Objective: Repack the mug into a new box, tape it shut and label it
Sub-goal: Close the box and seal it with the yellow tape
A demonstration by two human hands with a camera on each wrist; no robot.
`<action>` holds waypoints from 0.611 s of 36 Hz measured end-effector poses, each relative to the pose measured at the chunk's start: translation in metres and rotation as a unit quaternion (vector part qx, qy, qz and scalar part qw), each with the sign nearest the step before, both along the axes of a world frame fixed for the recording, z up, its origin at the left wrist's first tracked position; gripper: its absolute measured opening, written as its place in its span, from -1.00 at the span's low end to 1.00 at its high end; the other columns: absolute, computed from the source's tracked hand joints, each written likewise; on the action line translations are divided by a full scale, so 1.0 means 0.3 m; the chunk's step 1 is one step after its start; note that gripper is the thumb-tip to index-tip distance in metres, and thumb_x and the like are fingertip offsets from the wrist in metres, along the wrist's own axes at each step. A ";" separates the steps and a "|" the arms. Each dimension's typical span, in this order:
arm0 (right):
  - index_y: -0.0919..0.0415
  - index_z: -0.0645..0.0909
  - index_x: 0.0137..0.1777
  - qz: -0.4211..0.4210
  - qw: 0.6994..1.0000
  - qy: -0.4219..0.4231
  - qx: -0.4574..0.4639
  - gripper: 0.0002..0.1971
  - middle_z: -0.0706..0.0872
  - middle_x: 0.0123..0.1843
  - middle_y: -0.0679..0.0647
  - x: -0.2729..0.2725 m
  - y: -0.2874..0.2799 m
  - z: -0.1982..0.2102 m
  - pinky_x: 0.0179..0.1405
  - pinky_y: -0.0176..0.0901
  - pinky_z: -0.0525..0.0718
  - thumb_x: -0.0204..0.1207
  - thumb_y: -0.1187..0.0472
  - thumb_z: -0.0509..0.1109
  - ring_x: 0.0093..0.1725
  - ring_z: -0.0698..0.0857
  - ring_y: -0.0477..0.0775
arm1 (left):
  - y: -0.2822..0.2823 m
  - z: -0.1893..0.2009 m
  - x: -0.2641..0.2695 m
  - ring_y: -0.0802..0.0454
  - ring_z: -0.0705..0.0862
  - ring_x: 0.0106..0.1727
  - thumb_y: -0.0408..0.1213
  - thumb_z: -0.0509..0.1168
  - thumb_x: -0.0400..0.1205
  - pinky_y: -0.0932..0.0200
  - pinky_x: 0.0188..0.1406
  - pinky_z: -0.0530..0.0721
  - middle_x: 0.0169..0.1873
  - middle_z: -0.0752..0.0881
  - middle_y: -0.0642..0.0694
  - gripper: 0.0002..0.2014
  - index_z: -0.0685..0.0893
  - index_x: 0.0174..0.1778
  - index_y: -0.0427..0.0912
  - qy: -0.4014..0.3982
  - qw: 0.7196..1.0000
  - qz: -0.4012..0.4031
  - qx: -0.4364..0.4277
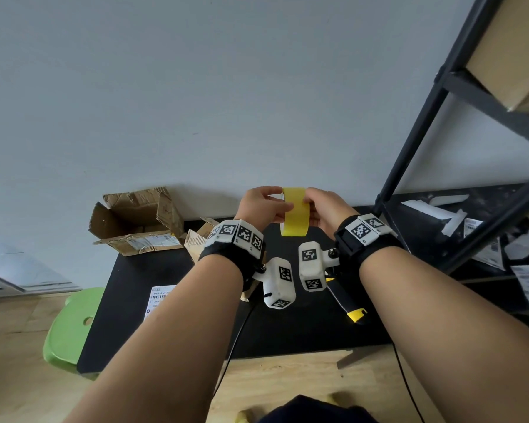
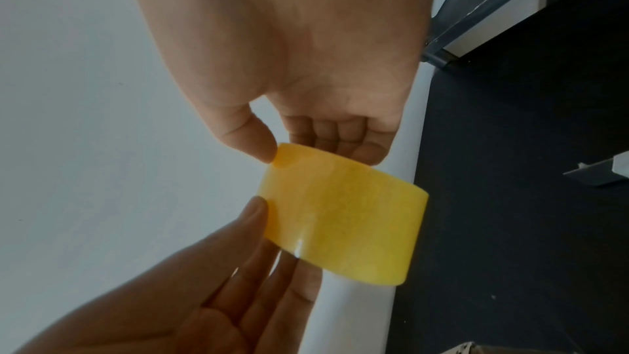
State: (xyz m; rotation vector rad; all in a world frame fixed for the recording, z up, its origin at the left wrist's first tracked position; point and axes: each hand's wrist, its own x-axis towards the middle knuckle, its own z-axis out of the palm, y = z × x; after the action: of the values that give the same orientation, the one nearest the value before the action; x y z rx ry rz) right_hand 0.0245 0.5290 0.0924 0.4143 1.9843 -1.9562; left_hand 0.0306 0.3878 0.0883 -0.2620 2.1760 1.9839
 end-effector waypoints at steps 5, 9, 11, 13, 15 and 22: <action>0.31 0.54 -0.17 0.015 1.000 0.005 0.019 -0.86 0.64 -0.16 0.21 0.014 0.001 0.011 -0.05 0.05 0.73 0.54 0.42 0.16 -0.10 0.70 0.23 | 0.002 0.002 0.001 -0.07 0.75 -0.23 -0.52 0.48 0.48 -0.03 -0.01 0.79 -0.23 0.73 -0.17 -0.47 0.54 0.38 -0.37 -0.001 1.000 0.013 0.005; 0.30 0.53 -0.24 0.049 0.996 0.012 0.075 -0.88 0.61 -0.12 0.27 0.022 0.005 0.022 0.22 0.20 0.67 0.45 0.45 0.19 0.03 0.69 0.35 | 0.009 0.000 0.007 -0.15 0.77 -0.13 -0.51 0.48 0.49 -0.12 0.07 0.76 -0.10 0.74 -0.27 -0.43 0.48 0.42 -0.39 -0.007 1.000 0.025 0.009; 0.33 0.57 -0.16 0.062 0.994 0.014 0.090 -0.86 0.63 -0.04 0.32 0.026 0.009 0.022 0.31 0.27 0.65 0.39 0.46 0.20 0.12 0.70 0.44 | 0.014 -0.002 0.010 -0.17 0.77 -0.10 -0.51 0.47 0.49 -0.13 0.07 0.76 -0.04 0.74 -0.32 -0.44 0.49 0.42 -0.40 -0.007 1.000 0.026 0.007; 0.36 0.59 -0.09 0.063 0.994 0.012 0.092 -0.82 0.64 -0.02 0.33 0.029 0.010 0.024 0.30 0.29 0.65 0.38 0.49 0.19 0.14 0.70 0.44 | 0.017 -0.004 0.011 -0.16 0.78 -0.10 -0.51 0.46 0.50 -0.12 0.06 0.76 -0.04 0.74 -0.32 -0.47 0.52 0.40 -0.40 -0.006 1.000 0.025 0.004; 0.35 0.59 -0.13 0.057 0.994 0.005 0.091 -0.83 0.65 -0.02 0.32 0.031 0.008 0.028 0.29 0.25 0.66 0.42 0.49 0.19 0.11 0.70 0.38 | 0.019 -0.003 0.013 -0.15 0.78 -0.13 -0.50 0.45 0.52 -0.10 0.05 0.77 -0.06 0.75 -0.30 -0.52 0.55 0.36 -0.41 -0.002 1.000 0.023 -0.004; 0.28 0.62 0.18 0.006 0.998 -0.004 0.069 -0.71 0.74 0.16 0.28 0.026 0.002 0.017 0.23 0.24 0.70 0.50 0.19 0.33 0.13 0.75 0.27 | 0.030 0.002 0.019 -0.20 0.80 -0.10 -0.46 0.46 0.51 -0.14 0.04 0.77 -0.06 0.76 -0.32 -0.55 0.56 0.33 -0.40 0.021 0.999 0.024 -0.027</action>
State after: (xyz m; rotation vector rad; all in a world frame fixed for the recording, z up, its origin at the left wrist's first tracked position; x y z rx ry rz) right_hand 0.0322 0.5295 0.0974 0.4404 2.1193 -1.8143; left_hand 0.0361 0.3967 0.0891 -0.2859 2.2718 1.9752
